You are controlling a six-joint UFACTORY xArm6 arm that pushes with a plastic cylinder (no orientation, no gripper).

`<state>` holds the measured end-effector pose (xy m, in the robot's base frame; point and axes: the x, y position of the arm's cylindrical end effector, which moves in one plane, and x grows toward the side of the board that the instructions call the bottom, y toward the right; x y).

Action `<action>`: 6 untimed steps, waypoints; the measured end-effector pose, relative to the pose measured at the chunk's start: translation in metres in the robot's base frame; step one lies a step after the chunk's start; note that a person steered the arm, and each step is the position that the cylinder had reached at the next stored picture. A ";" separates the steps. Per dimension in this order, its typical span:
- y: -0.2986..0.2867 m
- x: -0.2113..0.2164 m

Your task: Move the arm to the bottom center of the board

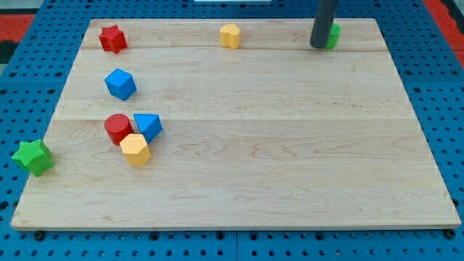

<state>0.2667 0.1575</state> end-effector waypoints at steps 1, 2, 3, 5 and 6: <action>0.000 0.008; -0.002 0.010; -0.021 0.011; -0.093 0.015; -0.139 0.042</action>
<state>0.3083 0.0185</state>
